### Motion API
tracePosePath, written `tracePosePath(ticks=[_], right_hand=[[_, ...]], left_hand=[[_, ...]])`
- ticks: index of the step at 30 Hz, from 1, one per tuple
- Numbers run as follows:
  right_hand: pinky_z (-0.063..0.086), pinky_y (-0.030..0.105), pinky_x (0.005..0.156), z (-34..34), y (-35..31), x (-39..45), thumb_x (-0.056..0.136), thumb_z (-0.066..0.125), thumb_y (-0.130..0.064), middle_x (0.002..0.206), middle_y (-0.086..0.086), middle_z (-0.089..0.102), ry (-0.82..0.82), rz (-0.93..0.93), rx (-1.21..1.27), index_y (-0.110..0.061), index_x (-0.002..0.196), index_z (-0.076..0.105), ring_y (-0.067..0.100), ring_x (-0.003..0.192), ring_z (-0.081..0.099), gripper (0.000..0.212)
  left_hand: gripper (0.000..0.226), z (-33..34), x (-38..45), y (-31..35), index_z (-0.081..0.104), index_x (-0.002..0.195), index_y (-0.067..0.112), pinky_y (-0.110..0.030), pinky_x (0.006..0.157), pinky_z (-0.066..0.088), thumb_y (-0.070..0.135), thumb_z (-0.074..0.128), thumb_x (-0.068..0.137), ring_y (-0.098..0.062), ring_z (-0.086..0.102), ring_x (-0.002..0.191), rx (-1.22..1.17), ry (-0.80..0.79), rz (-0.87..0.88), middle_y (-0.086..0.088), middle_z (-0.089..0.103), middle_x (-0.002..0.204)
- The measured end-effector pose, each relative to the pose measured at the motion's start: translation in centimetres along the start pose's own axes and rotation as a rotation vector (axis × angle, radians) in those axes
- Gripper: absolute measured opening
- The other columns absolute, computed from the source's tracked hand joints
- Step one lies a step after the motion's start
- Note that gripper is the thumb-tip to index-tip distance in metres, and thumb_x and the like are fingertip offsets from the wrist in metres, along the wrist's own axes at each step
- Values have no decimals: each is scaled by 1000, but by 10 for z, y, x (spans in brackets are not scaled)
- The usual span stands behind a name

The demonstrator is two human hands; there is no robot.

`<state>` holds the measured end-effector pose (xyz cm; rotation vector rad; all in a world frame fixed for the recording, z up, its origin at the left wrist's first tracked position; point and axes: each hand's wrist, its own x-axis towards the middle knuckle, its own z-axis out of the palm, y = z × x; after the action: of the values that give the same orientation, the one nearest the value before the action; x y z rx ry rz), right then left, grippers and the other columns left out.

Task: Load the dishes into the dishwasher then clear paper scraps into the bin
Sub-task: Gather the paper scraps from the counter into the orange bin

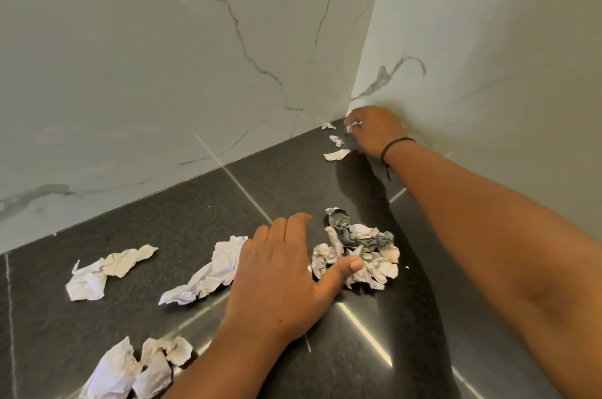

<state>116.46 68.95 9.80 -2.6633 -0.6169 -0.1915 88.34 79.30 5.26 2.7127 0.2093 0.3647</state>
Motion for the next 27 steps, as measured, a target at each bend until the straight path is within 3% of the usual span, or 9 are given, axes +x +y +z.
tracePosePath(ticks=[5, 7, 9, 11, 13, 16, 20, 22, 27], right_hand=[[39, 24, 85, 29, 2, 39, 95, 48, -16, 116, 7, 64, -5, -27, 129, -11, 106, 67, 26, 106, 57, 24], [40, 25, 75, 40, 2, 42, 95, 48, -25, 102, 3, 64, -64, -27, 233, -10, 102, 63, 25, 98, 57, 22], [40, 24, 72, 47, -2, 40, 90, 51, -49, 91, -3, 60, -124, -13, 300, -18, 97, 59, 18, 89, 54, 33], [43, 31, 86, 49, -5, 35, 72, 49, -78, 102, -4, 60, -160, -70, 237, -27, 98, 61, 15, 97, 52, 58], [45, 38, 90, 50, -4, 31, 58, 50, -87, 105, -3, 60, -183, -149, 153, -32, 95, 61, 17, 100, 54, 67], [42, 38, 85, 54, -2, 22, 67, 57, -77, 103, -3, 51, -200, -256, 1, -35, 96, 56, 20, 98, 46, 50], [40, 36, 71, 58, 1, -3, 83, 37, -63, 83, -3, 51, -71, -452, -73, -27, 80, 47, 23, 82, 49, 37], [30, 31, 65, 53, 3, -21, 89, 39, -50, 78, -1, 50, -66, -465, -76, -22, 79, 46, 24, 75, 49, 31], [31, 32, 60, 25, 4, -81, 99, 34, -48, 71, -2, 49, -135, -372, -255, -21, 78, 43, 26, 72, 55, 36]], left_hand=[[78, 4, 2, -3, 37, 126, 30, -31, 87, 40, 87, 16, 77, -13, 43, 96, 19, 16, 10, 11, 45, 104], [76, 6, 2, -4, 45, 118, 27, -34, 81, 44, 86, 17, 79, -15, 45, 88, 21, 44, 11, 9, 47, 96], [75, 9, 2, -5, 48, 112, 25, -35, 77, 44, 85, 17, 80, -16, 45, 84, 27, 69, 12, 8, 47, 92], [76, 9, 2, -4, 48, 111, 25, -34, 78, 43, 86, 17, 79, -16, 44, 85, 43, 72, 16, 8, 47, 93], [80, 8, 1, -3, 45, 114, 26, -34, 82, 42, 90, 16, 75, -16, 44, 90, 57, 53, 16, 9, 46, 97], [95, 5, 0, -1, 39, 128, 29, -35, 90, 40, 97, 19, 65, -15, 42, 98, 64, 23, 21, 10, 45, 107], [115, 3, -1, -1, 22, 143, 32, -35, 96, 36, 102, 20, 53, -14, 36, 103, 111, -45, 40, 10, 39, 114], [120, 3, 0, -2, 17, 146, 32, -35, 96, 36, 103, 18, 50, -14, 36, 104, 124, -64, 40, 9, 38, 116], [127, 1, 0, 1, 15, 149, 29, -35, 100, 34, 105, 17, 46, -14, 36, 112, 114, -116, 8, 9, 38, 122]])
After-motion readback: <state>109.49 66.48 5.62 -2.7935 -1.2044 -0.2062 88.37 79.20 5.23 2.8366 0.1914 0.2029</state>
